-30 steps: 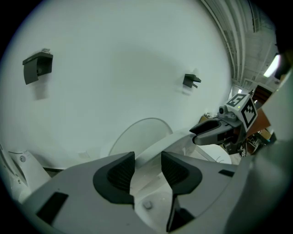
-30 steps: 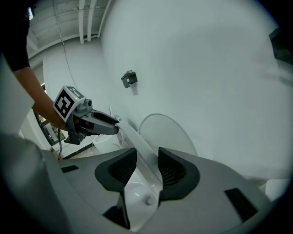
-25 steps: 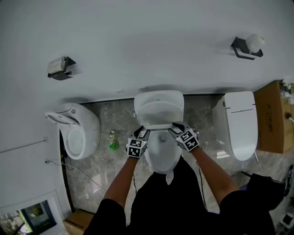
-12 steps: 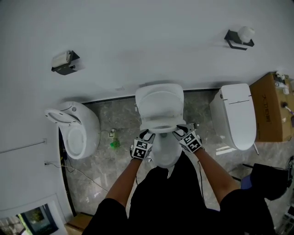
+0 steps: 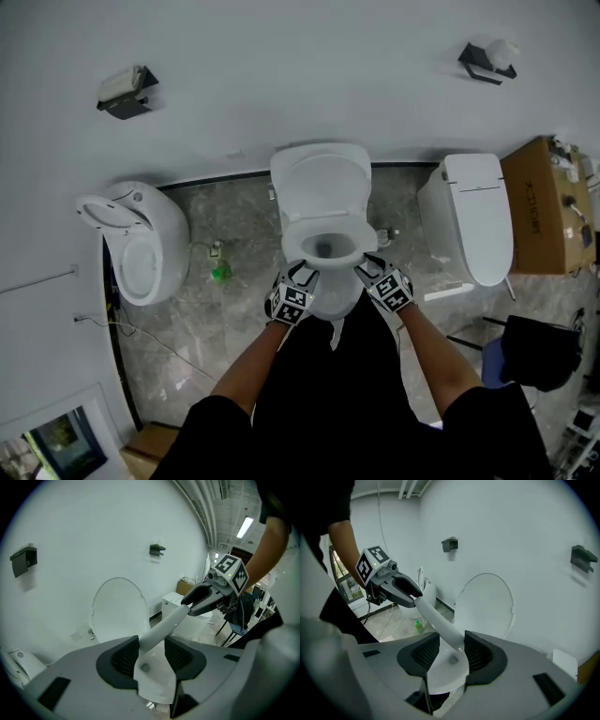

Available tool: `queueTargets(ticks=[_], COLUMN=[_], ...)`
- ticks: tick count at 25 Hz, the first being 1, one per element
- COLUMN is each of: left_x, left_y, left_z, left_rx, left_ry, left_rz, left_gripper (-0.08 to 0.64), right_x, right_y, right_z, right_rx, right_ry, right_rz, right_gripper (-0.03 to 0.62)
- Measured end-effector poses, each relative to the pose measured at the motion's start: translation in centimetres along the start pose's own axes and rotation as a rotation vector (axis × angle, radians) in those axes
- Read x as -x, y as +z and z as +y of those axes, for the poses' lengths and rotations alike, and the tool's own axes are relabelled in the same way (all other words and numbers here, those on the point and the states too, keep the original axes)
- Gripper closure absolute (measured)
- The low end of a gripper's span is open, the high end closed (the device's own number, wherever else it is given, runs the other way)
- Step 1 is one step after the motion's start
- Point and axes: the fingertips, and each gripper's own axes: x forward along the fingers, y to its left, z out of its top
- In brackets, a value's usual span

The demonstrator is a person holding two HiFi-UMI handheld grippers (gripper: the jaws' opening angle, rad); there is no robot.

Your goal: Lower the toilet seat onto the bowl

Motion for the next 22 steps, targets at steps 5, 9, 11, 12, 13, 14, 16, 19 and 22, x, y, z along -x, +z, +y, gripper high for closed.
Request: queueTargets(ticks=[5, 9, 11, 12, 13, 14, 16, 19, 22], left_x=[0.4, 0.4, 0.5, 0.5, 0.6, 0.7, 0.8, 0.5, 0.6], left_y=[-1.3, -2.2, -3.2, -3.8, -4.3, -4.8, -5.4, -6.2, -7.7], left_z=[-1.2, -1.7, -2.4, -2.8, -3.2, -3.5, -3.9, -4.2, -4.8], left_rx=[0.019, 0.006, -0.003, -0.008, -0.011, -0.009, 0.007, 0.028, 0.048], left_ry=[0.011, 0.005, 0.008, 0.013, 0.022, 0.036, 0.07, 0.102, 0.131], left_rz=[-0.03, -0.031, -0.017, -0.011, -0.008, -0.009, -0.022, -0.03, -0.022], left_gripper=[0.379, 0.376, 0.376, 0.376, 0.376, 0.376, 0.376, 0.377, 0.379], right_x=[0.2, 0.0, 0.1, 0.2, 0.2, 0.3, 0.3, 0.2, -0.1], right_y=[-1.5, -2.5, -3.1, -3.4, -3.8, -4.2, -4.7, -5.4, -6.3], right_z=[1.1, 1.8, 2.6, 3.0, 3.5, 3.8, 4.2, 4.6, 5.5], right_rx=[0.014, 0.043, 0.069, 0.082, 0.096, 0.105, 0.112, 0.109, 0.129], right_ry=[-0.028, -0.028, -0.028, -0.029, -0.032, -0.034, -0.045, -0.077, -0.074], right_rz=[0.005, 0.005, 0.018, 0.027, 0.035, 0.038, 0.025, -0.02, -0.045], right_gripper=[0.431, 0.431, 0.431, 0.431, 0.431, 0.431, 0.431, 0.431, 0.431])
